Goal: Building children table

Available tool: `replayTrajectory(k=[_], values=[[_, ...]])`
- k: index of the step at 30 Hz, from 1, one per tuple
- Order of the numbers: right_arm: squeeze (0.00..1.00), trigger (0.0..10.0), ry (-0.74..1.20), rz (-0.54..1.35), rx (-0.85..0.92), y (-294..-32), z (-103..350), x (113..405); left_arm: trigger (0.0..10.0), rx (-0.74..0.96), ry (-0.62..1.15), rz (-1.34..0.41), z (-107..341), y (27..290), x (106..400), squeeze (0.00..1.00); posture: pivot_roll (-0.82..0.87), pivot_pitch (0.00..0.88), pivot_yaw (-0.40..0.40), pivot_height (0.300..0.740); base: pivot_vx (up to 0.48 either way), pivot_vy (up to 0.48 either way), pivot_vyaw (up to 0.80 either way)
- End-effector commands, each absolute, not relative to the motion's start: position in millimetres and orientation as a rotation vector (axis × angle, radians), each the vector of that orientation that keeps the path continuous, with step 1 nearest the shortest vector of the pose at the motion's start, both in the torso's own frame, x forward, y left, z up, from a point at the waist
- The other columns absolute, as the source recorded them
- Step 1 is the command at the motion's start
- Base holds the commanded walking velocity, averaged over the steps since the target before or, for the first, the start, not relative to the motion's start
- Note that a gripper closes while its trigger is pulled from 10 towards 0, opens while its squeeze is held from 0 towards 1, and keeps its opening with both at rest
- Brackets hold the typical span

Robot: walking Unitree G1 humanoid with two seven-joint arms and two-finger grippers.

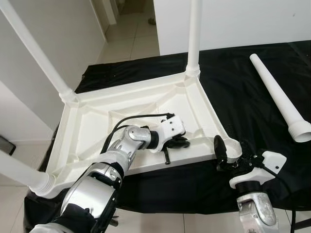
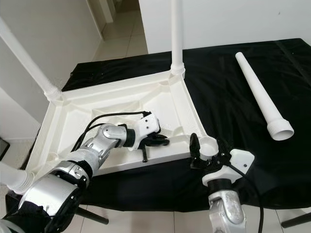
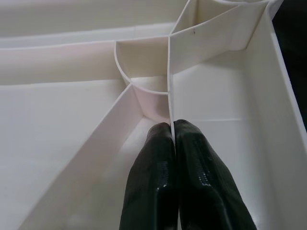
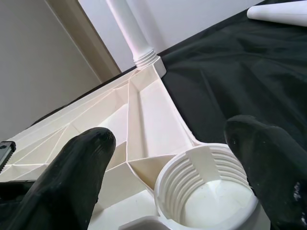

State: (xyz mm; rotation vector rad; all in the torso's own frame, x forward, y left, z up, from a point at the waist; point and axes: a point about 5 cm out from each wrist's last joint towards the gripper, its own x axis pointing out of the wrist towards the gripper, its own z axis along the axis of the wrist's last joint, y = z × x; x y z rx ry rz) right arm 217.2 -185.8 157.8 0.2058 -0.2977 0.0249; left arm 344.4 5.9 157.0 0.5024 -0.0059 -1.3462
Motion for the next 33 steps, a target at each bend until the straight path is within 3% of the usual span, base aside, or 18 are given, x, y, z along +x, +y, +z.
replayTrajectory(k=[1,4,5,10,11,20,28,33], values=[[0.0,10.0,-0.267,0.049,0.215,-181,152,220,10.0,0.46,-0.019,-1.294,151,3,342,0.0,-0.09,0.118,0.174,0.74,0.0,0.0,0.0],[0.0,10.0,-0.267,0.05,0.213,-181,152,220,10.0,0.466,-0.021,-1.318,151,4,340,0.0,-0.09,0.118,0.174,0.74,0.0,0.0,0.0],[0.0,10.0,-0.268,0.052,0.209,-181,153,222,10.0,0.478,-0.025,-1.335,152,6,338,1.0,-0.08,0.113,0.172,0.74,0.0,0.0,0.0],[0.0,10.0,-0.27,0.053,0.203,-180,153,227,10.0,0.504,-0.051,-1.326,156,10,338,1.0,-0.08,0.11,0.171,0.74,0.0,0.0,0.0],[0.0,10.0,-0.274,0.044,0.19,-180,154,231,10.0,0.469,-0.103,-1.318,167,10,336,0.0,-0.08,0.105,0.164,0.74,0.0,0.0,0.0],[0.0,10.0,-0.282,-0.035,0.138,-184,163,250,10.0,0.332,-0.231,-1.178,198,15,333,0.0,-0.07,0.09,0.133,0.74,0.0,0.0,0.0],[0.0,10.0,-0.289,-0.235,0.035,-216,182,282,10.0,0.135,-0.351,-0.927,228,23,332,0.0,-0.05,0.065,0.087,0.74,0.0,0.0,0.0],[0.0,10.0,-0.303,-0.325,0.017,-230,186,286,10.0,0.087,-0.39,-0.833,235,28,331,0.0,-0.05,0.055,0.067,0.74,0.0,0.0,0.0]])
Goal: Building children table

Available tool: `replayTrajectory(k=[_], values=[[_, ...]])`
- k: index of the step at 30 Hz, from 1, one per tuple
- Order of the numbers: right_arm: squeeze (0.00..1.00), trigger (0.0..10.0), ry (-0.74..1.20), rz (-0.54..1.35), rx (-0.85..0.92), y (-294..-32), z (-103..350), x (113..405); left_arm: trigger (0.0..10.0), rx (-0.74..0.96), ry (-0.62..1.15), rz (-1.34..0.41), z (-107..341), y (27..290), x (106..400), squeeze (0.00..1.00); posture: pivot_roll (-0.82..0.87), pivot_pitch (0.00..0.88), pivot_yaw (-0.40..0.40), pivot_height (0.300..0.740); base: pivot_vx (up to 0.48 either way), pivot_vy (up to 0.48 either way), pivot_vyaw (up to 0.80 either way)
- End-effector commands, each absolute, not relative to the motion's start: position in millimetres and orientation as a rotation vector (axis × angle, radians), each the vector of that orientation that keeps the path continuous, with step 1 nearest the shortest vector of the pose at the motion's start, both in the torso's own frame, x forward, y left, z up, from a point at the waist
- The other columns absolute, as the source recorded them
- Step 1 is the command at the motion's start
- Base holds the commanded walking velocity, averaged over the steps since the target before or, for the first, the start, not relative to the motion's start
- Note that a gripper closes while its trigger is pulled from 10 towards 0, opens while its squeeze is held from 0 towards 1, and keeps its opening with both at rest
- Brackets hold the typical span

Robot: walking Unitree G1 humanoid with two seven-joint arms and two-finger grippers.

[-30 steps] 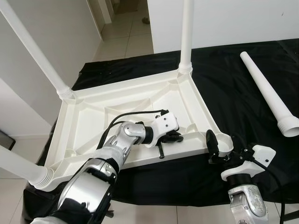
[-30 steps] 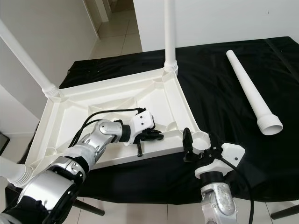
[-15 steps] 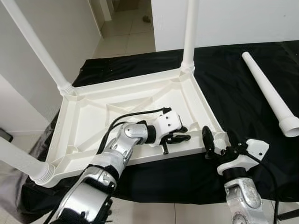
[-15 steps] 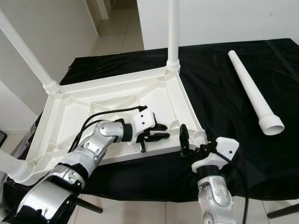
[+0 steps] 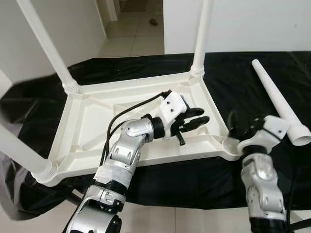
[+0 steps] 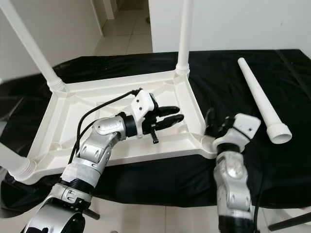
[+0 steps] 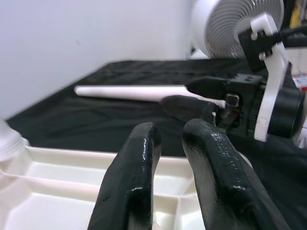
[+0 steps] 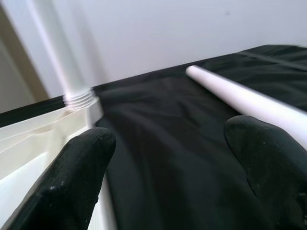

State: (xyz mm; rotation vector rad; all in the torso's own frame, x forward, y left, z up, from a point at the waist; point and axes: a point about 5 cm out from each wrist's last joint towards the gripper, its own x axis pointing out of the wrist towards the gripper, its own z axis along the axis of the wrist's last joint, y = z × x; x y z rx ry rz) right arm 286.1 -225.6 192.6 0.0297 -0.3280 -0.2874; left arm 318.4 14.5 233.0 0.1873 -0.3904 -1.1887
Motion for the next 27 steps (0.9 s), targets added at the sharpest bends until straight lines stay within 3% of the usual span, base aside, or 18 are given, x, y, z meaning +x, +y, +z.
replayTrajectory(k=[1,17,27], values=[[0.0,10.0,-0.314,-0.362,0.013,-235,186,284,10.0,0.07,-0.391,-0.811,236,30,331,0.0,-0.05,0.053,0.06,0.74,0.0,0.0,0.0],[0.0,10.0,-0.355,-0.647,0.037,-269,175,249,10.0,0.049,-0.374,-0.725,232,41,326,0.0,-0.07,0.063,0.072,0.74,0.0,0.0,0.0],[0.0,10.0,-0.281,-0.745,0.143,-291,154,247,10.0,0.075,-0.356,-0.759,231,36,317,0.0,-0.06,0.082,0.075,0.74,0.0,0.0,0.0]])
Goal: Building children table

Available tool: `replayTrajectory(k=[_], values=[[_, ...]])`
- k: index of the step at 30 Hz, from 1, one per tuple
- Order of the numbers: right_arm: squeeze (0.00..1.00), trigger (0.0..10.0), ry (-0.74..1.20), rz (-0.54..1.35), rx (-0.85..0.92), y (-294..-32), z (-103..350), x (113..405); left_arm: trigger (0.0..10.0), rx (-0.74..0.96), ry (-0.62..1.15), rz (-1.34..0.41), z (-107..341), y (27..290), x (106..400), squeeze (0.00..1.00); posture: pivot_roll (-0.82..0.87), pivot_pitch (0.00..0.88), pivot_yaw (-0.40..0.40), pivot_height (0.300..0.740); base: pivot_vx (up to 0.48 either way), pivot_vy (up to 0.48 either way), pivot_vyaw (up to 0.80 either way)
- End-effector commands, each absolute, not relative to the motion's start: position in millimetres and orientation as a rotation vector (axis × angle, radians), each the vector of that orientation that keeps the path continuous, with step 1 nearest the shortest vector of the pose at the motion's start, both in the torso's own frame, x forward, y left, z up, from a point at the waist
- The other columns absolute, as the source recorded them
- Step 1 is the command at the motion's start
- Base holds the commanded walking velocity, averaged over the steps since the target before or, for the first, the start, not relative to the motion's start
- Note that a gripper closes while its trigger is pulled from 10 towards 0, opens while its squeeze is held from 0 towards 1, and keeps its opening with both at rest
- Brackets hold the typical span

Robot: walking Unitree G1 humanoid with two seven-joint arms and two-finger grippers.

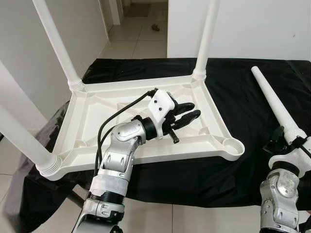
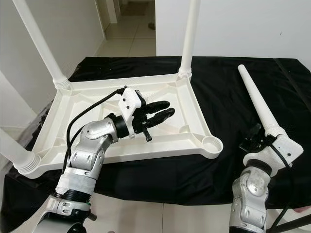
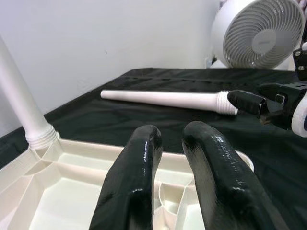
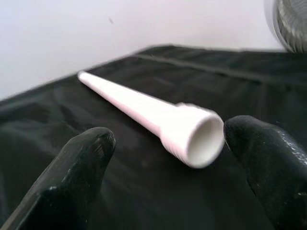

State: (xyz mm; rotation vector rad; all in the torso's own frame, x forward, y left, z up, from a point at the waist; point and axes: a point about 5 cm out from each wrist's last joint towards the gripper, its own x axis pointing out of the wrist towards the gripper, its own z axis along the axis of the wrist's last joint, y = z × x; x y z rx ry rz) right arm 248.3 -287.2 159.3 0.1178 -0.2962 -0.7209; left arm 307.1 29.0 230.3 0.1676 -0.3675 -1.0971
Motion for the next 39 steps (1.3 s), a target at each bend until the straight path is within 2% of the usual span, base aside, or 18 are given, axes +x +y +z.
replayTrajectory(k=[1,8,21,39], values=[[0.0,10.0,-0.281,-0.745,0.143,-291,154,247,10.0,0.075,-0.356,-0.759,231,36,317,0.0,-0.06,0.082,0.075,0.74,0.0,0.0,0.0],[0.0,10.0,-0.269,-0.705,0.19,-305,146,254,10.0,0.065,-0.334,-0.749,228,37,311,0.0,-0.04,0.086,0.091,0.74,0.0,0.0,0.0],[0.0,10.0,-0.279,-0.571,0.265,-303,143,276,10.0,0.071,-0.318,-0.736,230,39,307,0.0,0.0,0.082,0.103,0.74,0.0,0.0,0.0],[0.0,10.0,-0.295,-0.596,0.281,-313,136,279,10.0,0.102,-0.305,-0.733,234,46,305,0.0,0.03,0.084,0.122,0.74,0.0,0.0,0.0]])
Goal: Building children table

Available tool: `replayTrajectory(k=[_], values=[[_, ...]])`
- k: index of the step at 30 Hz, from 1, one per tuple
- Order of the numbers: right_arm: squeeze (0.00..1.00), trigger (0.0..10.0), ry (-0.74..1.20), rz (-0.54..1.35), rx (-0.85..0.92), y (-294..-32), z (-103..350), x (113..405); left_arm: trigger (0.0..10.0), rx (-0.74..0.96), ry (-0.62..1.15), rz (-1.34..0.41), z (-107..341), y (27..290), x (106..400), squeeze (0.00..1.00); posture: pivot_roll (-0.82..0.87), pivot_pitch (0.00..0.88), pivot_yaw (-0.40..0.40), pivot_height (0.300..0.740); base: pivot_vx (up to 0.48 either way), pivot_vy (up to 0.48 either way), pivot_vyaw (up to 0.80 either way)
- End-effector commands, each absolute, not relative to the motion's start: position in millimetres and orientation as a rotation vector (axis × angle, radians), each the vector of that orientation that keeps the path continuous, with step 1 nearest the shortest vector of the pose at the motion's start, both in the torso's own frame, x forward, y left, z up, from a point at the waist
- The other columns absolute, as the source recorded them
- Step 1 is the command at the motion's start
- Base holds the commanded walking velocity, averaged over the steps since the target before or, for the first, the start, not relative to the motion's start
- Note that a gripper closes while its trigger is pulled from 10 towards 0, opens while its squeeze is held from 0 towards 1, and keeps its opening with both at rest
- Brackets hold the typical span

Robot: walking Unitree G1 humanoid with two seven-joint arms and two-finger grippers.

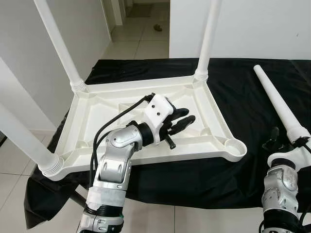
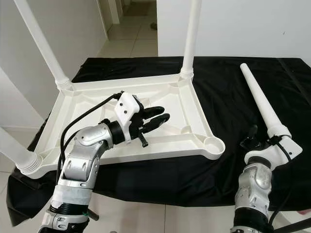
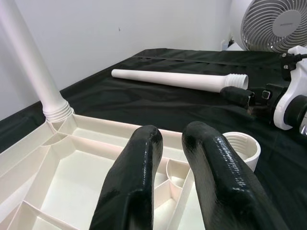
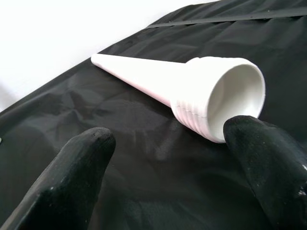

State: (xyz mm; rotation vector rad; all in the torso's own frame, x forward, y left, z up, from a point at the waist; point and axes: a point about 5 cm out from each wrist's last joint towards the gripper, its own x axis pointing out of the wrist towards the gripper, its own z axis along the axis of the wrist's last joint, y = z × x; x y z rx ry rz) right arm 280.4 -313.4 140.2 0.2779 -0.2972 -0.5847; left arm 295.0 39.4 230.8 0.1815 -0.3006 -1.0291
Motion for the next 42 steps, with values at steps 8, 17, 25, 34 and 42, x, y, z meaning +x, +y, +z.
replayTrajectory(k=[8,17,25,34,42], values=[[0.0,10.0,-0.317,-0.597,0.253,-313,139,275,10.0,0.104,-0.3,-0.736,234,46,305,0.0,0.02,0.087,0.124,0.74,0.0,0.0,0.0],[0.0,10.0,-0.34,-0.59,0.24,-319,143,275,10.0,0.102,-0.294,-0.74,234,45,305,0.0,0.01,0.087,0.124,0.74,0.0,0.0,0.0],[0.0,10.0,-0.352,-0.589,0.225,-325,149,278,10.0,0.093,-0.301,-0.737,234,43,307,0.0,-0.02,0.075,0.113,0.74,0.0,0.0,0.0],[0.0,10.0,-0.358,-0.568,0.215,-329,155,281,10.0,0.085,-0.298,-0.744,233,41,307,0.0,-0.03,0.083,0.121,0.74,0.0,0.0,0.0],[0.0,10.0,-0.347,-0.535,0.207,-330,161,290,10.0,0.082,-0.293,-0.75,233,40,305,0.0,-0.03,0.099,0.128,0.74,0.0,0.0,0.0]])
